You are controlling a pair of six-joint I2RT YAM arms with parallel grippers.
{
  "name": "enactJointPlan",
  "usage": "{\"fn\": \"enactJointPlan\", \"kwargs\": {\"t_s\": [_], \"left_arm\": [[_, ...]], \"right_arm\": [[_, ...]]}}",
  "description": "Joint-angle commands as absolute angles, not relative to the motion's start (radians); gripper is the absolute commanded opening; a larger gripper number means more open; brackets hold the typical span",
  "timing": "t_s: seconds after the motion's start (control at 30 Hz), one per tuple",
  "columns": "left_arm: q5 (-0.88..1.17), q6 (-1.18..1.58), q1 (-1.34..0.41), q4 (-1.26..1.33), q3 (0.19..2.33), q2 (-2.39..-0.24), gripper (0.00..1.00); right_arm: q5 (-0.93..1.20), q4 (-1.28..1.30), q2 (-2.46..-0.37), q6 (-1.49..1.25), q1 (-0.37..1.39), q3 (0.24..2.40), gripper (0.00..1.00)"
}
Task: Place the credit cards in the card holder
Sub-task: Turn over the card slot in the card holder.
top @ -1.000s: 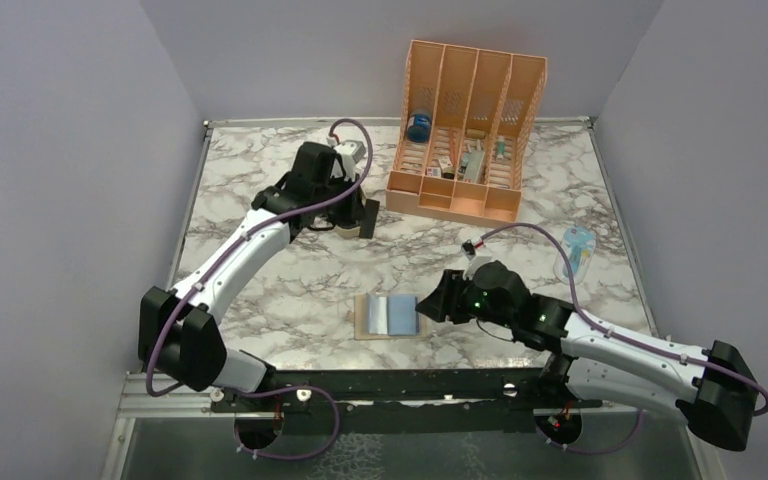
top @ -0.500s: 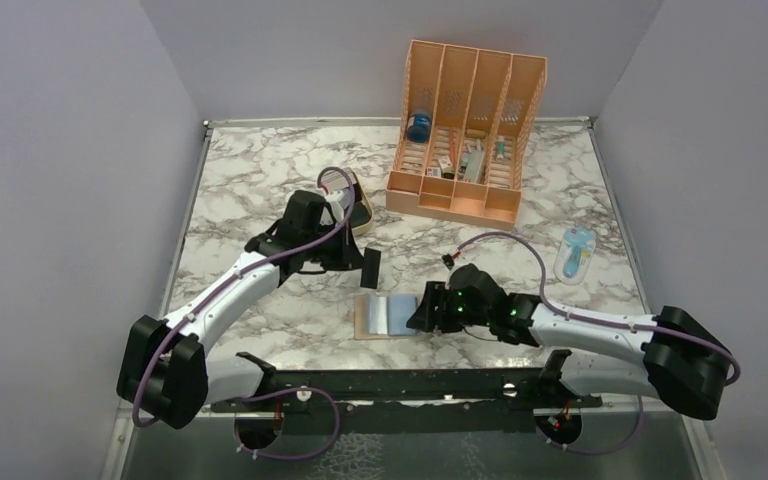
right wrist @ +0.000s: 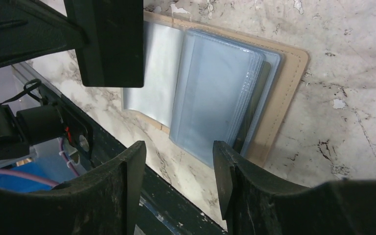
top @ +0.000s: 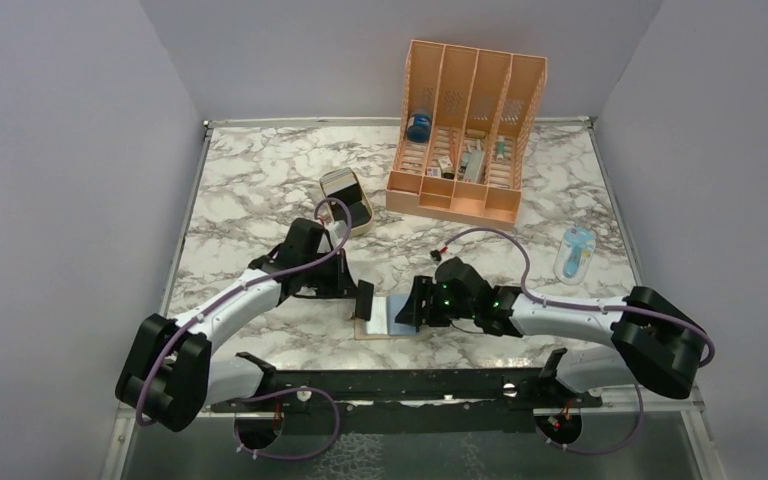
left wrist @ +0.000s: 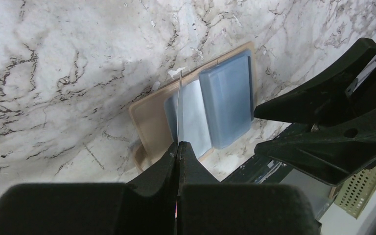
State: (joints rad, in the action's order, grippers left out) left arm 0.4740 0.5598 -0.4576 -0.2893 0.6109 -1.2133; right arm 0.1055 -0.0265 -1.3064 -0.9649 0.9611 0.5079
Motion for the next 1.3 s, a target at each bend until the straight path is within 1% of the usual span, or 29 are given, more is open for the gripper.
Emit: {"fn": "enactJointPlan", "kwargs": {"t_s": [0.0, 0.27, 0.67, 1.07, 1.27], "left_arm": [[0.481, 0.573, -0.457, -0.242, 0.588, -1.199, 0.0], [0.486, 0.597, -0.457, -0.209, 0.562, -1.204, 0.0], [0.473, 0.629, -0.457, -0.207, 0.53, -1.166, 0.0], [0.436, 0.663, -0.458, -0.206, 0.509, -1.156, 0.0], [0.407, 0.712, -0.457, -0.19, 0.493, -1.117, 0.0]], "right_arm": [[0.082, -0.052, -1.343, -0.975, 0.966, 0.545, 0.53], [0.026, -0.017, -1.373, -0.98, 0.966, 0.56, 0.54], [0.033, -0.029, -1.445, -0.981, 0.965, 0.603, 0.54], [0.133, -0.152, -1.498, -0.973, 0.966, 0.61, 0.54], [0.191, -0.194, -1.528, -0.964, 0.966, 0.626, 0.54]]}}
